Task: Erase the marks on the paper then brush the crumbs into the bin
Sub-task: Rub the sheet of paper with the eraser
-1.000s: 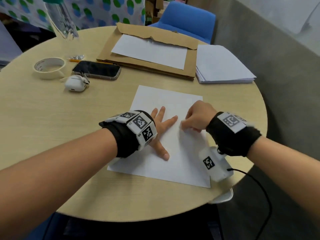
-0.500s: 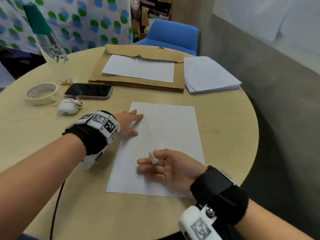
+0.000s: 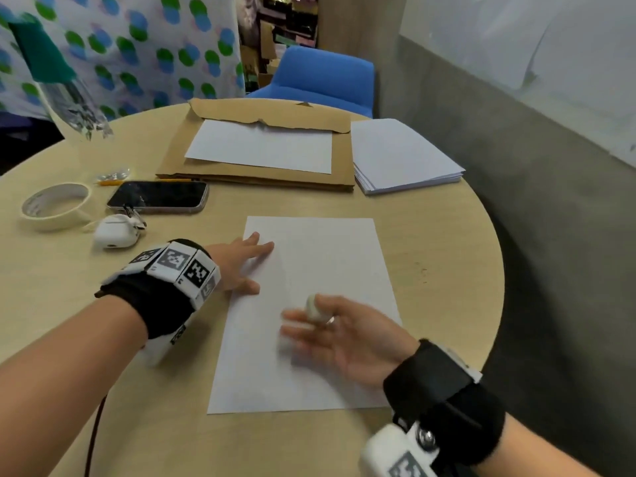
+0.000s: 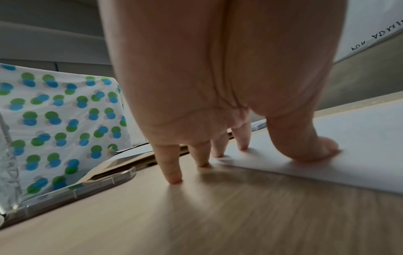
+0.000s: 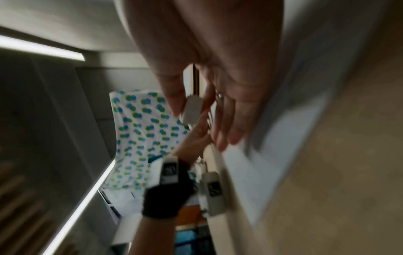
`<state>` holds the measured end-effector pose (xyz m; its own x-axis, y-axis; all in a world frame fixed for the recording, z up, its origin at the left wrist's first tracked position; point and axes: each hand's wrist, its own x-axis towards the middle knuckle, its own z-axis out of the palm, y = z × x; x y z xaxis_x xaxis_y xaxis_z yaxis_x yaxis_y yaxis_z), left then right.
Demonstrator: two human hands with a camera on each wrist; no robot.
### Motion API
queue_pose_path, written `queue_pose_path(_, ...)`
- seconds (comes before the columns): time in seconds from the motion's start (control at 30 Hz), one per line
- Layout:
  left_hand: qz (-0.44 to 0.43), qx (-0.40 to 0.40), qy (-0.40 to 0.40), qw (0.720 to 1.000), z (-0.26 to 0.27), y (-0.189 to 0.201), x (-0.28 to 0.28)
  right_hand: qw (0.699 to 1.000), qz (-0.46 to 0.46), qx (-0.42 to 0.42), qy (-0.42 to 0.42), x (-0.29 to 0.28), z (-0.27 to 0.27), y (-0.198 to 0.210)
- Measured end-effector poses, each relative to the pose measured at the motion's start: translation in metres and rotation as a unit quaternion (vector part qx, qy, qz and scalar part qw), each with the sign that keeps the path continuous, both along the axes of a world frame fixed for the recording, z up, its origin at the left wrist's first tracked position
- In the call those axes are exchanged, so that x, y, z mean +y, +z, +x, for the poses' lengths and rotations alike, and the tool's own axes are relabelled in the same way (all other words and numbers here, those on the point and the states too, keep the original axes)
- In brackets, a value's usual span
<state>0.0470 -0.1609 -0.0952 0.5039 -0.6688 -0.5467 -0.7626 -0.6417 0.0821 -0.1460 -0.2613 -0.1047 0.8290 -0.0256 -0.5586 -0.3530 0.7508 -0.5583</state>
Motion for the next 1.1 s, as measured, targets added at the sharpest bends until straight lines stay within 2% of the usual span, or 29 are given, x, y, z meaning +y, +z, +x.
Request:
queue_pose_path(0.07,-0.001,0.005,0.000,1.000,0.000,0.000,0.000,0.997,0.008,0.020,0.077,0.008,-0.005,-0.007)
queue_pose_path(0.13,-0.002,0.007,-0.001,1.000,0.000,0.000,0.000,0.998,-0.017,0.025,0.050,-0.005,-0.005,-0.009)
queue_pose_path(0.2,-0.003,0.006,-0.001,1.000,0.001,0.000,0.000,0.993,-0.063,0.028,-0.094,-0.035,0.002,-0.011)
queue_pose_path(0.23,-0.003,0.006,-0.002,1.000,0.001,0.000,0.000,0.977,-0.096,0.033,-0.190,-0.053,0.006,-0.009)
queue_pose_path(0.3,-0.003,0.005,-0.004,1.000,0.001,-0.001,0.001,0.915,-0.184,0.039,-0.356,-0.081,0.011,-0.005)
queue_pose_path(0.33,-0.003,0.004,-0.006,1.000,0.001,-0.002,0.002,0.893,-0.215,0.033,-0.395,-0.087,0.012,-0.001)
queue_pose_path(0.37,-0.004,0.004,-0.007,1.000,0.001,-0.002,0.002,0.887,-0.223,0.023,-0.403,-0.087,0.011,0.001)
queue_pose_path(0.4,-0.005,0.004,-0.007,1.000,0.001,-0.002,0.002,0.905,-0.200,0.005,-0.376,-0.081,0.011,0.003)
queue_pose_path(0.43,-0.006,0.006,-0.005,1.000,0.001,-0.001,0.002,0.936,-0.157,-0.010,-0.315,-0.067,0.009,0.004)
queue_pose_path(0.5,-0.007,0.012,-0.002,1.000,0.001,-0.001,0.002,0.989,-0.056,-0.021,-0.138,-0.030,0.003,0.003)
queue_pose_path(0.57,-0.007,0.014,-0.004,1.000,0.001,-0.001,0.002,1.000,-0.005,-0.009,0.017,0.000,-0.002,-0.003)
queue_pose_path(0.63,-0.007,0.014,-0.006,1.000,0.002,-0.002,0.002,0.998,-0.018,-0.005,0.062,0.004,-0.001,-0.011)
queue_pose_path(0.67,-0.005,0.014,-0.006,1.000,0.002,-0.002,0.002,0.999,-0.024,-0.009,0.033,-0.005,0.003,-0.013)
queue_pose_path(0.73,-0.002,0.011,-0.006,1.000,0.002,-0.002,0.002,0.995,-0.048,-0.009,-0.087,-0.038,0.010,-0.016)
queue_pose_path(0.8,0.001,0.008,-0.006,1.000,0.002,-0.002,0.001,0.969,-0.097,0.009,-0.227,-0.075,0.013,-0.013)
queue_pose_path(0.87,0.000,0.007,-0.007,1.000,0.003,-0.003,0.001,0.932,-0.154,0.032,-0.327,-0.103,0.011,-0.008)
queue_pose_path(0.97,0.002,0.013,-0.014,1.000,0.004,-0.003,0.003,0.912,-0.156,0.039,-0.377,-0.121,0.005,0.005)
queue_pose_path(1.03,0.002,0.020,-0.016,1.000,0.004,-0.003,0.004,0.917,-0.120,0.022,-0.379,-0.120,0.001,0.011)
queue_pose_path(1.1,-0.001,0.028,-0.018,0.999,0.005,-0.004,0.006,0.940,-0.083,0.003,-0.331,-0.109,0.002,0.016)
